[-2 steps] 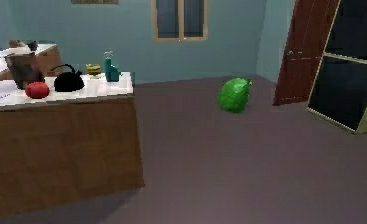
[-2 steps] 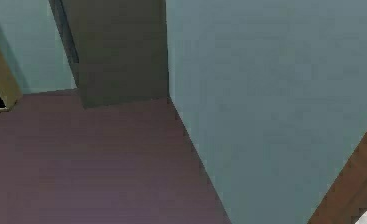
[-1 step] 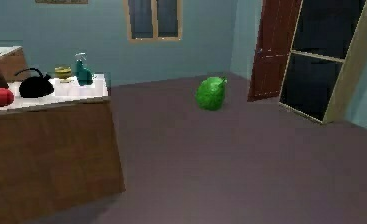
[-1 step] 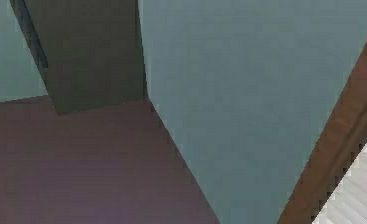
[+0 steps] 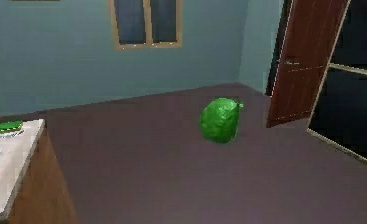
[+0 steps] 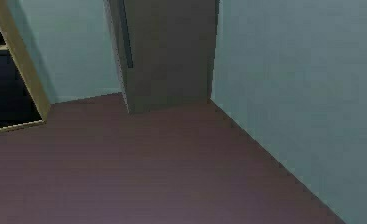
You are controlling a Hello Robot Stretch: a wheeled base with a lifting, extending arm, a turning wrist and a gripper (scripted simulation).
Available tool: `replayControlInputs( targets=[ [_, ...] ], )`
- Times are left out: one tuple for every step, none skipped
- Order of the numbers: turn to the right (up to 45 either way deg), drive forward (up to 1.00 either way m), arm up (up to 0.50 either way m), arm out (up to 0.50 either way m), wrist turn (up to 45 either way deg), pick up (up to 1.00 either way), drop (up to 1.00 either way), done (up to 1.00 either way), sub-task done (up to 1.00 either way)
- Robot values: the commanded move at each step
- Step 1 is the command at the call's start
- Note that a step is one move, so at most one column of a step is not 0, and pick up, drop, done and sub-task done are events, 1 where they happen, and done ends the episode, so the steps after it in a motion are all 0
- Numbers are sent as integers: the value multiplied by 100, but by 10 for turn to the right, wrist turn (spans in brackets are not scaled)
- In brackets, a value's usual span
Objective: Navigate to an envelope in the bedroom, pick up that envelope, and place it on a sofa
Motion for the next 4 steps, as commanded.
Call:
replayControlInputs(
  targets=[
    [-60, 0, 0, 0, 0, 0, 0, 0, 0],
    [0, 100, 0, 0, 0, 0, 0, 0, 0],
    [-30, 0, 0, 0, 0, 0, 0, 0, 0],
    [0, 25, 0, 0, 0, 0, 0, 0, 0]
  ],
)
